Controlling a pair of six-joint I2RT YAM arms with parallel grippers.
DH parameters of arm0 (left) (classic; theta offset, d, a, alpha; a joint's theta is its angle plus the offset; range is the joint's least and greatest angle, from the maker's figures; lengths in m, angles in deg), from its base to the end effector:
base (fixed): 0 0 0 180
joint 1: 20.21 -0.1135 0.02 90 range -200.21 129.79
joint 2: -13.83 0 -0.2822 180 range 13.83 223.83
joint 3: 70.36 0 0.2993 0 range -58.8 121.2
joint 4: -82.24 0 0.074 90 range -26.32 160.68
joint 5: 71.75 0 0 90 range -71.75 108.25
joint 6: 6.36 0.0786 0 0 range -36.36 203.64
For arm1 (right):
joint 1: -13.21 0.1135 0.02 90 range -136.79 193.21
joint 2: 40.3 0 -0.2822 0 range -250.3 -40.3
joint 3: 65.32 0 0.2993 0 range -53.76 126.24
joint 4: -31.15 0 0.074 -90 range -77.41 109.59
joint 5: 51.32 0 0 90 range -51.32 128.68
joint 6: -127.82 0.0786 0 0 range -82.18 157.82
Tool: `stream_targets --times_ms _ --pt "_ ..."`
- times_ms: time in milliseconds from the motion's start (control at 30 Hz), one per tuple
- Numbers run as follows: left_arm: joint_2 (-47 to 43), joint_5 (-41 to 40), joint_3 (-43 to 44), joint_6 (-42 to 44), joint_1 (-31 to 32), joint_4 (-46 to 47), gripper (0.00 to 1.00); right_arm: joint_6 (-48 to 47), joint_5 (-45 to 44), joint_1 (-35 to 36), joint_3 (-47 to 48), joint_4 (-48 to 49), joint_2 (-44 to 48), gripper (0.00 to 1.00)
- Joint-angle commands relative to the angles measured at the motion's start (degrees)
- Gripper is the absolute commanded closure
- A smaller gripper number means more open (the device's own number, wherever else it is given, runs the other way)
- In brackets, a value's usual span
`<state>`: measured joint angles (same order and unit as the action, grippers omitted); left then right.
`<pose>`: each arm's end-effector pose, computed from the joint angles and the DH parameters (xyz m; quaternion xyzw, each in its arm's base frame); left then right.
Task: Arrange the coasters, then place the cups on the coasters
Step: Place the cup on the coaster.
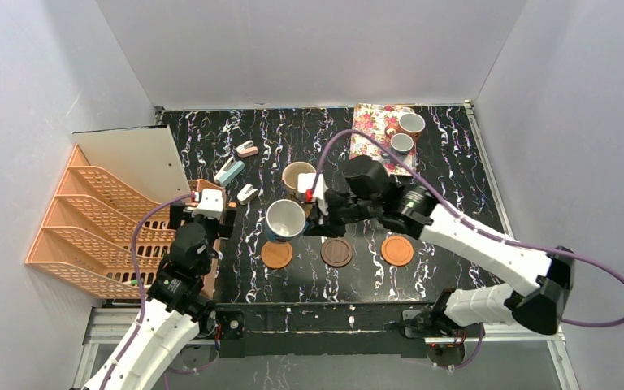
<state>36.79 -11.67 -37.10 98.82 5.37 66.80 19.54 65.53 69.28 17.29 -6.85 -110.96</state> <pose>0.1939 -0.0493 0.2644 0.0851 0.7291 0.1307 0.6664 0.1653 0.3093 0.3785 -0.5965 0.5831 0.3531 0.4235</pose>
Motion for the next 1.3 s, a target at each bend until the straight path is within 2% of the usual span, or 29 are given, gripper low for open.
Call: stream_targets --times_ms 0,233,567,733,1100,1267 --pt "-2.40 -6.62 -1.77 -2.80 -0.27 5.68 0.02 -1.61 -5.83 2.29 -0.99 9.41 -3.37 0.99" --pt "-5.20 -11.59 -3.53 -2.89 -0.27 9.51 0.02 -3.15 -8.90 4.26 -3.28 13.58 -5.82 0.99" --pt "-3.90 -10.39 -3.41 -2.05 -0.27 8.63 0.02 -2.73 -6.19 4.39 -7.61 18.78 -10.96 0.99" --pt "-4.64 -10.07 -3.74 -1.78 -0.27 8.71 0.02 -2.25 -7.68 4.39 -10.25 23.20 -10.82 0.99" --pt "-5.13 -9.88 -4.02 -0.98 -0.27 8.89 0.02 -1.13 -9.83 4.58 -11.80 25.93 -8.62 0.99" --pt "-5.33 -9.30 -4.12 -0.73 -0.27 8.93 0.02 -0.48 -12.19 6.73 -12.32 29.07 -8.90 0.99"
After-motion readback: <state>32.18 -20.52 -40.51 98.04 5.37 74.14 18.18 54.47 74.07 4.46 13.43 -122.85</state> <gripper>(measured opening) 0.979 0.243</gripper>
